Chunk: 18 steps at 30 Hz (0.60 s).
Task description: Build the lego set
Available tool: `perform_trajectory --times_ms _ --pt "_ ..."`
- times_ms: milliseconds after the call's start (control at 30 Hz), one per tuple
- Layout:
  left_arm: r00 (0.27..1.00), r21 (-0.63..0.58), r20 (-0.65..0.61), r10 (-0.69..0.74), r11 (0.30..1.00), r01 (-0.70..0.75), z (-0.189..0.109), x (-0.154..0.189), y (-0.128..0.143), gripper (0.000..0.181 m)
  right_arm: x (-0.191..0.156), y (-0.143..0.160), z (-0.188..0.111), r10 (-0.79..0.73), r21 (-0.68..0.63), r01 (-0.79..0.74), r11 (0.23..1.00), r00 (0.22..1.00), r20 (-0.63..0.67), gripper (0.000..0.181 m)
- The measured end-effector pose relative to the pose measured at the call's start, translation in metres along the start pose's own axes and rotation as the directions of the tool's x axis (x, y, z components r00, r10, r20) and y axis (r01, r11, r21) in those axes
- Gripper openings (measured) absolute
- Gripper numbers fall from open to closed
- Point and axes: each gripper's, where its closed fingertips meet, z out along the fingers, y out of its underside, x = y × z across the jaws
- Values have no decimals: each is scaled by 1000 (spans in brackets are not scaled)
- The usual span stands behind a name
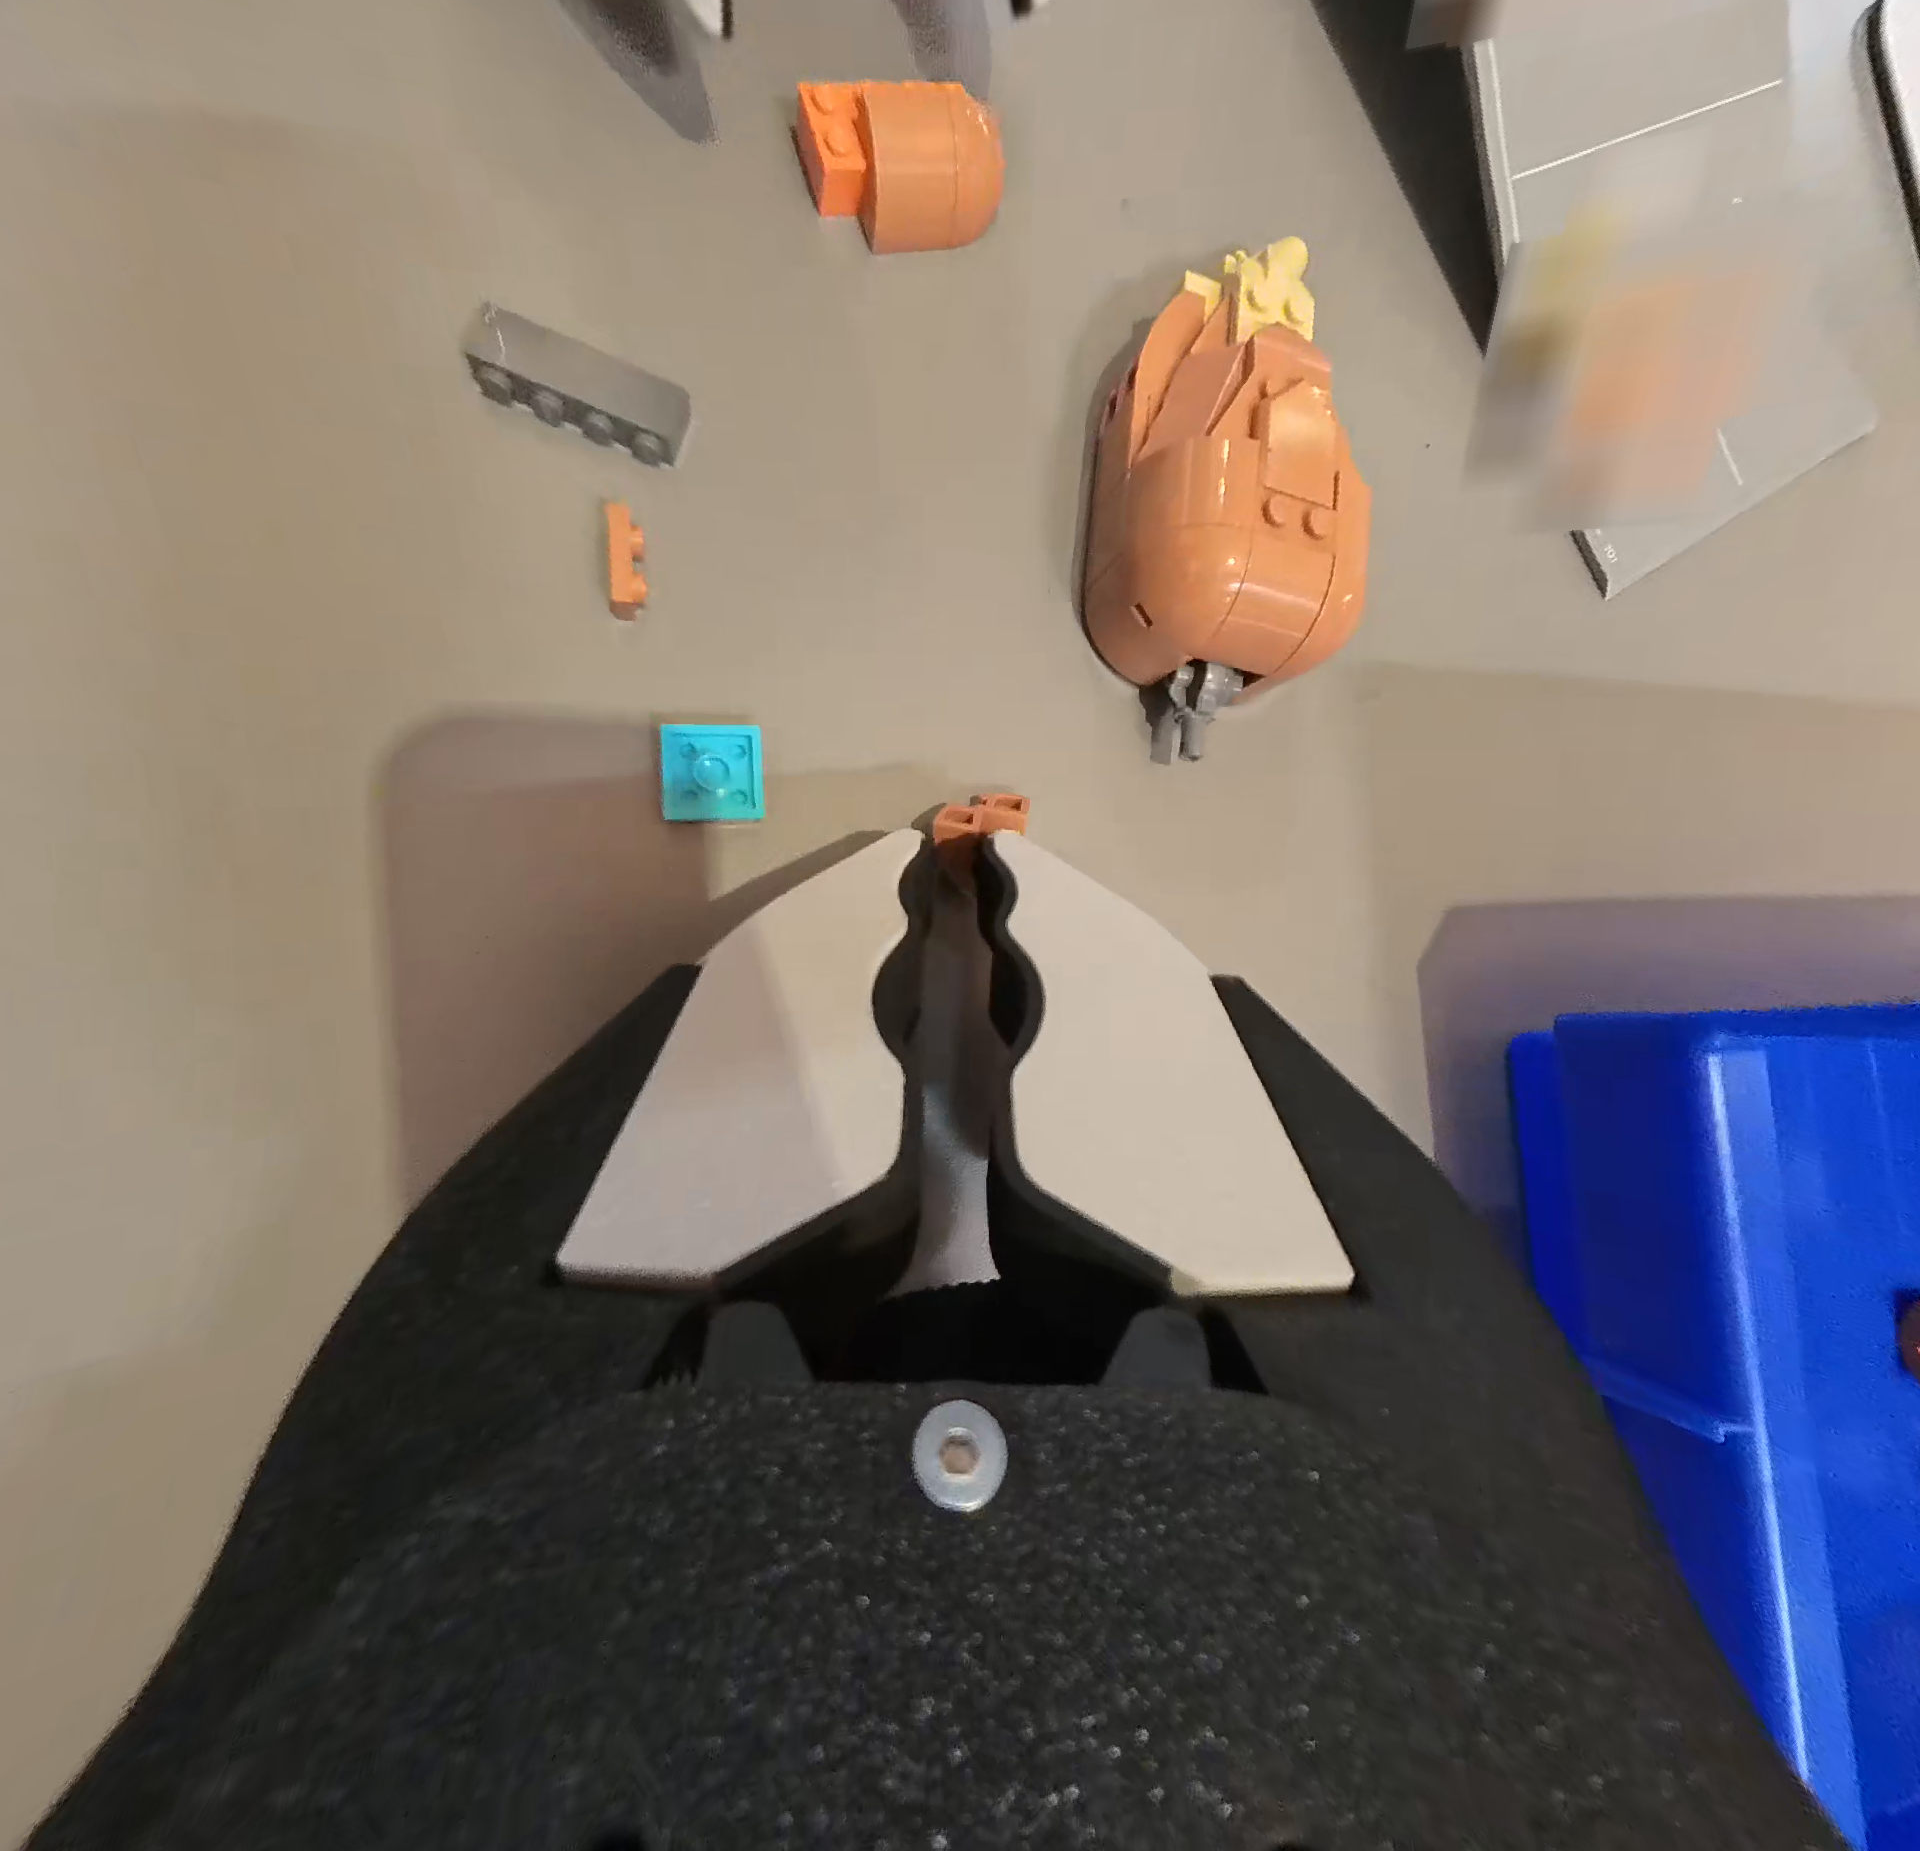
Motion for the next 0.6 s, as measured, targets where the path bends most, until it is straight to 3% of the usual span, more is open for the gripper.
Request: perform_trajectory --times_ms 167,333,500,600 --pt "997 172 25 79 982 -82 -13 6 -34 50 -3 -30 -7 40 137 -46 990 998 49 7" --pt "996 318 50 80 944 -92 -14 11 -60 43 -14 -99 -19 178 410 -272 871 951 252 7" --pt "996 456 -84 -32 888 67 -24 17 -78 35 -9 -140 -39 266 587 -501 636 857 442 7" --pt "990 520 -135 -43 847 107 -33 19 -86 30 -5 -152 -53 276 596 -653 467 748 603 7"
